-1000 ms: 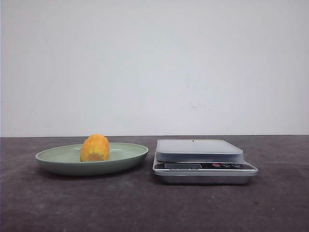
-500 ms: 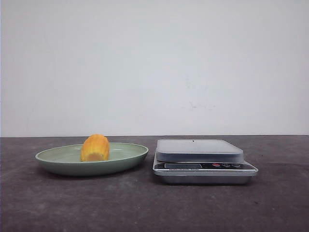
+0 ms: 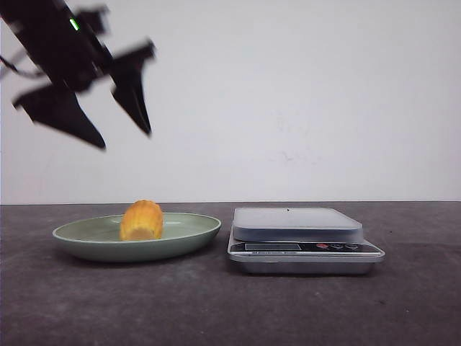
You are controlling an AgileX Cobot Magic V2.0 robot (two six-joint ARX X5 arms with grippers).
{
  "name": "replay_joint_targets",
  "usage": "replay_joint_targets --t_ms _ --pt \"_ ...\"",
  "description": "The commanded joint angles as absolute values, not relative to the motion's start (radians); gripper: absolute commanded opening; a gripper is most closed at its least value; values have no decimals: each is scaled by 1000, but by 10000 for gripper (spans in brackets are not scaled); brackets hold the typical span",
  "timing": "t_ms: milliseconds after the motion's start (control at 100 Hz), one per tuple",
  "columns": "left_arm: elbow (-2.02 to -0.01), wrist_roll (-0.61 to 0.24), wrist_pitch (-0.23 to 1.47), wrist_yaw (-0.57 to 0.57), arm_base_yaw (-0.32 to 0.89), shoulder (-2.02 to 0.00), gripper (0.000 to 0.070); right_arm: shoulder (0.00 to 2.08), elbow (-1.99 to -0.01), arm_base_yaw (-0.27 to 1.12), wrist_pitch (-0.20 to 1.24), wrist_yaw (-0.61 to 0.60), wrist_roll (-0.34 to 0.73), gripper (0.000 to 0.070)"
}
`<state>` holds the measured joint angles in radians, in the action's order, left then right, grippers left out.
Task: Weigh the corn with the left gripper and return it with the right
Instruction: 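Lower the left gripper onto the yellow corn cob and close it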
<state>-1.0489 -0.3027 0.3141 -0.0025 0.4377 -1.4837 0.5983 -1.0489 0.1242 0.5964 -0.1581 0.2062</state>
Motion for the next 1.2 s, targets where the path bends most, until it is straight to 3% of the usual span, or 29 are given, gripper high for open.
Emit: replay_joint_targets --t_ms 0,740,800,980,1190 --pt "-1060 -299 310 -33 458 -1528 429 607 -1065 128 591 -161 197 622" --pt "-1059 -348 321 -82 538 -1710 421 606 -1065 128 599 -160 194 622" --pt "-1059 -353 321 -83 542 -1716 356 606 -1065 128 604 -158 194 622" --pt "-1060 -349 315 -83 546 -1718 9 606 -1065 128 608 -157 194 621" --pt "-1061 -340 323 -82 546 -1688 0 606 -1065 128 608 -157 194 621"
